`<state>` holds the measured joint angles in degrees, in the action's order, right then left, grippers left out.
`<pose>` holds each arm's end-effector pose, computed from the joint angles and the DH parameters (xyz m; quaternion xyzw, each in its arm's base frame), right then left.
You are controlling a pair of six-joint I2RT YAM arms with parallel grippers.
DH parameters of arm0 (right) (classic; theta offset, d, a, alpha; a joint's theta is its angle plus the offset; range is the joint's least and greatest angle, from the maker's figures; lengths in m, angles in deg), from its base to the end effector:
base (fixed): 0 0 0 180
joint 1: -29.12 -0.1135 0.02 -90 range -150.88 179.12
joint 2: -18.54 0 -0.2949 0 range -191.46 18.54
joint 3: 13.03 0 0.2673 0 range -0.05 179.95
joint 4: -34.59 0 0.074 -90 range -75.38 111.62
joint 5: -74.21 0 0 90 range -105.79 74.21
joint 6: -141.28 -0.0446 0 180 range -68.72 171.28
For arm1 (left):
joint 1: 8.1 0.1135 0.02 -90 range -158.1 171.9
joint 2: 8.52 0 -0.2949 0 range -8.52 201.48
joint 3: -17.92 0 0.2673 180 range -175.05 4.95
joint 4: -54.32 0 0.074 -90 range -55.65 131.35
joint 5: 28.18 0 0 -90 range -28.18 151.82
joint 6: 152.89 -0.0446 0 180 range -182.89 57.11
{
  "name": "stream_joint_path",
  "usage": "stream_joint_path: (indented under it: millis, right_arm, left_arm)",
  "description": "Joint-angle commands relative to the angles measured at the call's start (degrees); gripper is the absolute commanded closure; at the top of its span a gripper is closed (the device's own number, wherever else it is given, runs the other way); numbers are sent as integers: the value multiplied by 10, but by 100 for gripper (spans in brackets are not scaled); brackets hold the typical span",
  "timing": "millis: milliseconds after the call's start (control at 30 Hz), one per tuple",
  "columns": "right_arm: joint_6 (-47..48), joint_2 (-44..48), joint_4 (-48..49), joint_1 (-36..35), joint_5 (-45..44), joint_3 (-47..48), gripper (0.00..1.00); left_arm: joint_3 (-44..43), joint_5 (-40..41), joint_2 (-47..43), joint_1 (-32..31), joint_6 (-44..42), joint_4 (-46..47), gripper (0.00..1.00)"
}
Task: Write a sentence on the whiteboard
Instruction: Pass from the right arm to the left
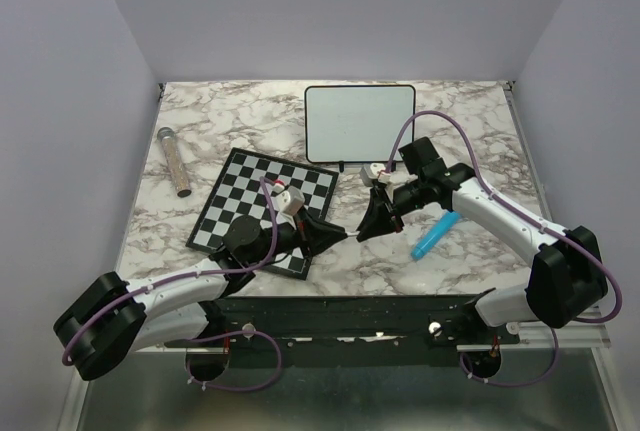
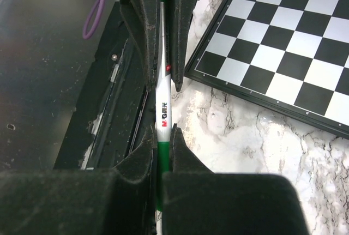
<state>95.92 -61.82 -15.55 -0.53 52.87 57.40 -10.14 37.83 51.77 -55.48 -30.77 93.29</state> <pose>0.2219 0.1741 0.2799 -0.5978 0.5480 0.5124 0.2825 0.1315 -0.1697 0.2405 0.2402 0.6234 -0.5737 0.4738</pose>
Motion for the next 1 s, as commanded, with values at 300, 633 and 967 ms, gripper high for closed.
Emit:
stream_joint_path:
  millis: [300, 633, 967]
  right_arm:
    - [12, -4, -7, -5, 6, -4, 99]
    - [14, -6, -7, -6, 5, -3, 99]
    - [11, -7, -13, -6, 9, 2, 52]
  left_arm:
    - [-35, -50, -2, -2, -34, -79, 84]
    - [-42, -55, -4, -3, -37, -94, 79]
    - [-22, -37, -22, -2, -14, -59, 100]
